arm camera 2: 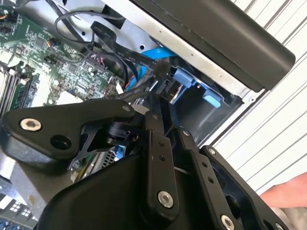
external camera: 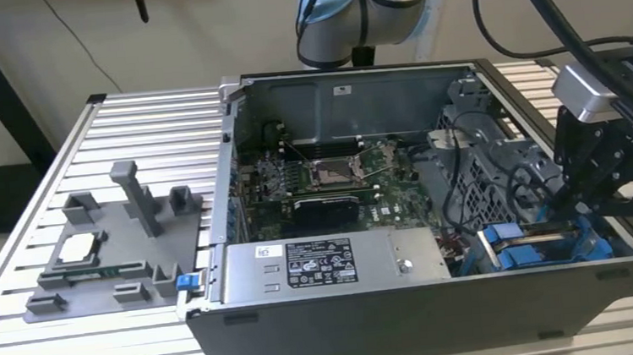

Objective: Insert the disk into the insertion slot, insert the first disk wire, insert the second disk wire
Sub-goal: 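Insert the first disk wire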

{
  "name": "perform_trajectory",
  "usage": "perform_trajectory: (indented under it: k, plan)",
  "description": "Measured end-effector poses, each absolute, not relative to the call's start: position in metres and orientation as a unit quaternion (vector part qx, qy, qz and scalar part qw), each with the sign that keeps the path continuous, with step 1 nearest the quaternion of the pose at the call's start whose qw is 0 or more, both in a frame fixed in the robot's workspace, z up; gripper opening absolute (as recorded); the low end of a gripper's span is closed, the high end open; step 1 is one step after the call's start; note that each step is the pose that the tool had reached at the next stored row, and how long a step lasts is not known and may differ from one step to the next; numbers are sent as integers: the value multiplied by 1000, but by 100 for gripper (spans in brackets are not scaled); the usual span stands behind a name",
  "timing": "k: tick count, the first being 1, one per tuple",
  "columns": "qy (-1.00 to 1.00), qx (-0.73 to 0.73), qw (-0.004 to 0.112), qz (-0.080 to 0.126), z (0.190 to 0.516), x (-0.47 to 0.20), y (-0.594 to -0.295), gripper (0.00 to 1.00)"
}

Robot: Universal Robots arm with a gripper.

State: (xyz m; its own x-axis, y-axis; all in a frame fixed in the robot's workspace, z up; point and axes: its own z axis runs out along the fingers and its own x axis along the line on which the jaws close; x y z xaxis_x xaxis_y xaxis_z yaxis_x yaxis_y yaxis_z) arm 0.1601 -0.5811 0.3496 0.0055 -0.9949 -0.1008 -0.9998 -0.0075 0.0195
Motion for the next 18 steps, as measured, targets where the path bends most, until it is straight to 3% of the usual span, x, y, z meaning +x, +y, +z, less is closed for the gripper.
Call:
perform_trajectory:
  k: [18]
  plan:
    - [705,-708,29,43,342,162,-581,0]
